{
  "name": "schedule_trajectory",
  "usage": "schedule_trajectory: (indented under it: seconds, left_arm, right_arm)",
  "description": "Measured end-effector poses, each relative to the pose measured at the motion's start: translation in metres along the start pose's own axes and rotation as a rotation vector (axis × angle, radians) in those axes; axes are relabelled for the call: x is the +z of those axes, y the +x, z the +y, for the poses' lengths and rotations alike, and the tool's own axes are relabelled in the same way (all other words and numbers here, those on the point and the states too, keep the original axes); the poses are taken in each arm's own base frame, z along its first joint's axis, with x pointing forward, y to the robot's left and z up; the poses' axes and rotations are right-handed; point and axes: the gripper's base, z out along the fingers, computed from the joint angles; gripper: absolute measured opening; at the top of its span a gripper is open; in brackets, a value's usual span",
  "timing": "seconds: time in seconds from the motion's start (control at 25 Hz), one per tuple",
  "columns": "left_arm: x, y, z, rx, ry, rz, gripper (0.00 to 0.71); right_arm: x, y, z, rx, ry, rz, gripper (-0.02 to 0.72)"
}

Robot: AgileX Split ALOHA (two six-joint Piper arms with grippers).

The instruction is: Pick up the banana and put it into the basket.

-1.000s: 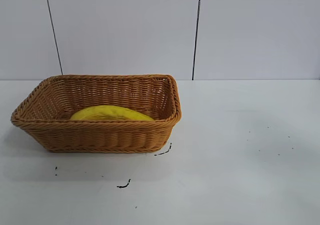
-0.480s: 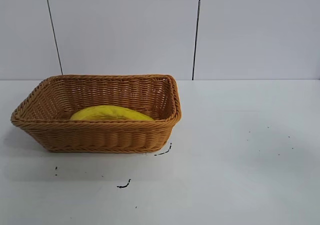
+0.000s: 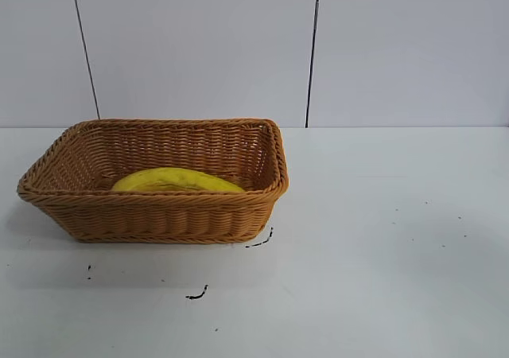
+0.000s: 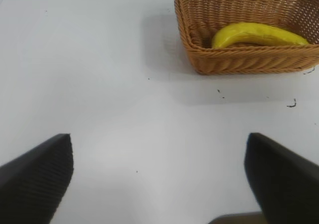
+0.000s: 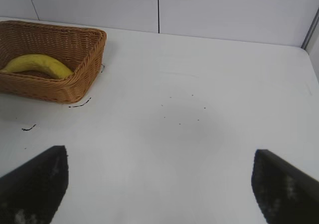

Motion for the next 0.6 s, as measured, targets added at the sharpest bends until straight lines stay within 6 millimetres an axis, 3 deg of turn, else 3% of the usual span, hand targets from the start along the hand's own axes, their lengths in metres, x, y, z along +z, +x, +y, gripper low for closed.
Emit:
schedule_trajectory:
  seconds: [0.6]
  left_arm:
    - [0.0,0.0,0.0,0.0,0.0,0.0,0.693]
  right_arm:
    - [0.0013,0.0026,0.0004,0.007,-0.005,0.021,0.69]
